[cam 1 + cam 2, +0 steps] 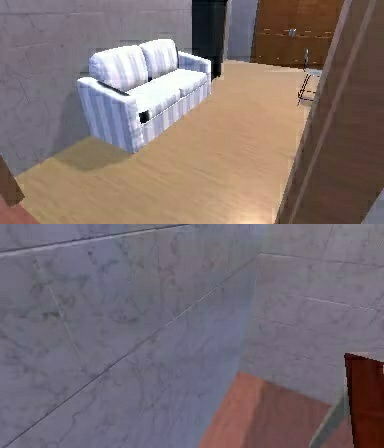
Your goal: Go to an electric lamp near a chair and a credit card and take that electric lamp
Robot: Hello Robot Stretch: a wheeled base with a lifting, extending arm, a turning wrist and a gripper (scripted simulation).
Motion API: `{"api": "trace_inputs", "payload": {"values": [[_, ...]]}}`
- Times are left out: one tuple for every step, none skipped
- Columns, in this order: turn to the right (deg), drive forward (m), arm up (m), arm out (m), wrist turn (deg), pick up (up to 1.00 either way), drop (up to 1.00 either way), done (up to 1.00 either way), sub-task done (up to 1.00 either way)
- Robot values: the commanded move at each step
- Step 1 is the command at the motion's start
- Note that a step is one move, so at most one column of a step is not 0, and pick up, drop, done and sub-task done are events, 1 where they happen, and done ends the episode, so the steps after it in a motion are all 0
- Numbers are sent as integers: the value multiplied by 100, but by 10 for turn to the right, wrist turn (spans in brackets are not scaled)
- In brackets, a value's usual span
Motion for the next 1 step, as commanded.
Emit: {"api": "trace_inputs", "payload": {"values": [[-450,0,0,0,0,0,0,0,0]]}}
